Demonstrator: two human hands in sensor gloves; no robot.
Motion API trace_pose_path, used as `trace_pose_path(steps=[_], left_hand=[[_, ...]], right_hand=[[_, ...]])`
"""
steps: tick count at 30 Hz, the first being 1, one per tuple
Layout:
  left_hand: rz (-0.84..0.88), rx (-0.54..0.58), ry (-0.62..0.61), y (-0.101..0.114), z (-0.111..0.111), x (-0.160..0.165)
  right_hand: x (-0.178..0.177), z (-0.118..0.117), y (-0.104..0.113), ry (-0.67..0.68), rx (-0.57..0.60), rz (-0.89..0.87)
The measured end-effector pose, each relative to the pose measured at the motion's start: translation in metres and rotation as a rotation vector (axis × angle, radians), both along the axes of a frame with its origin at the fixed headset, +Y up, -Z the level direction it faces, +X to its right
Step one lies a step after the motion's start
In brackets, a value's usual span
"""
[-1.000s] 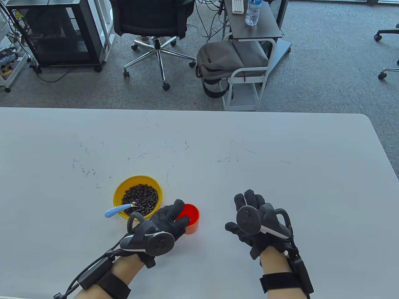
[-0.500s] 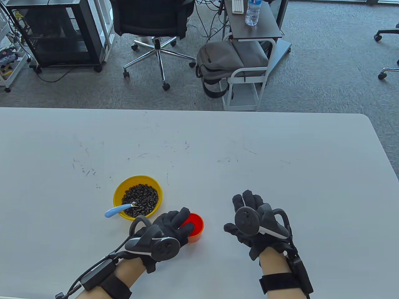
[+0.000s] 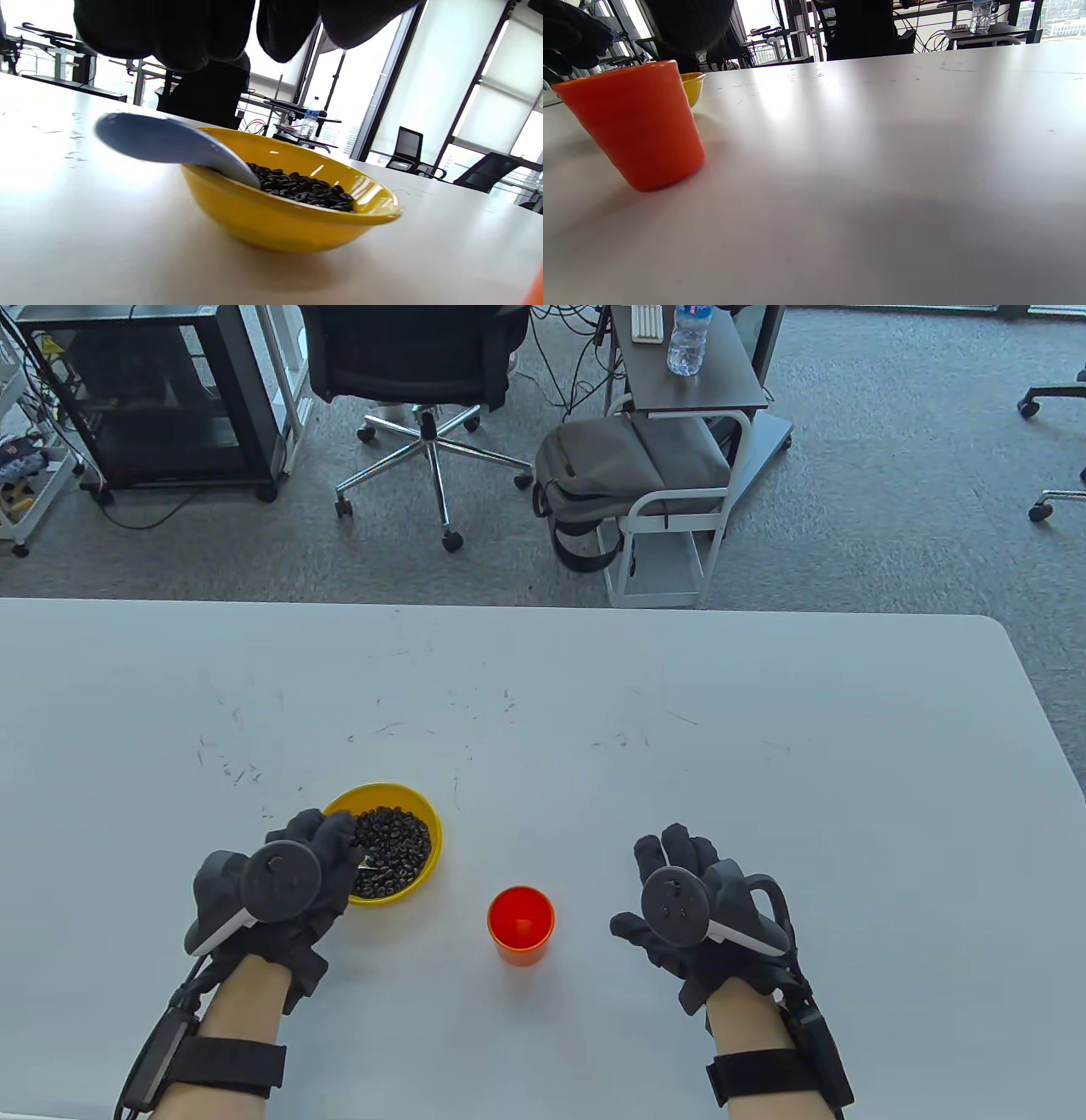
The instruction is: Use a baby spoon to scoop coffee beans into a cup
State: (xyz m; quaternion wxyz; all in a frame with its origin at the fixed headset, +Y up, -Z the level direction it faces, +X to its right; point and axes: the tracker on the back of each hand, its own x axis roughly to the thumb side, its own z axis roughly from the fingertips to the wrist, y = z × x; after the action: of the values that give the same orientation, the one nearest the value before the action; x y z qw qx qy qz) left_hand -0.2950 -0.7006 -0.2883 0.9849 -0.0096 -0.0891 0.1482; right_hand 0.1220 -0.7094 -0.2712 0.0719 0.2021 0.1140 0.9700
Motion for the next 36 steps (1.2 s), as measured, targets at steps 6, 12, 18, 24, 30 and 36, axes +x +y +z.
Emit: trace_pose_path(steps=[6, 12, 18, 24, 30, 36], left_hand=[[0.039, -0.130, 0.118, -0.030, -0.006, -0.020], [0.082, -0.183, 0.159, -0.042, -0.007, -0.023], [0.261, -0.247, 0.226, -0.053, -0.007, -0.031], [0.412, -0.280, 0.281, -0.057, -0.006, -0.036], [0.531, -0.298, 0.314, -0.061, -0.005, -0.044], [0.681, -0.237, 0.348, -0.062, -0.002, -0.060]], right_hand=[[0.001, 0.000, 0.000, 0.002, -0.006, 0.003], [0.004, 0.000, 0.001, -0.003, -0.004, -0.006], [0.004, 0.000, 0.001, 0.000, -0.006, -0.005], [0.004, 0.000, 0.001, -0.001, -0.009, -0.008], [0.004, 0.000, 0.001, 0.001, -0.010, -0.010], [0.004, 0.000, 0.002, -0.001, -0.011, -0.016]])
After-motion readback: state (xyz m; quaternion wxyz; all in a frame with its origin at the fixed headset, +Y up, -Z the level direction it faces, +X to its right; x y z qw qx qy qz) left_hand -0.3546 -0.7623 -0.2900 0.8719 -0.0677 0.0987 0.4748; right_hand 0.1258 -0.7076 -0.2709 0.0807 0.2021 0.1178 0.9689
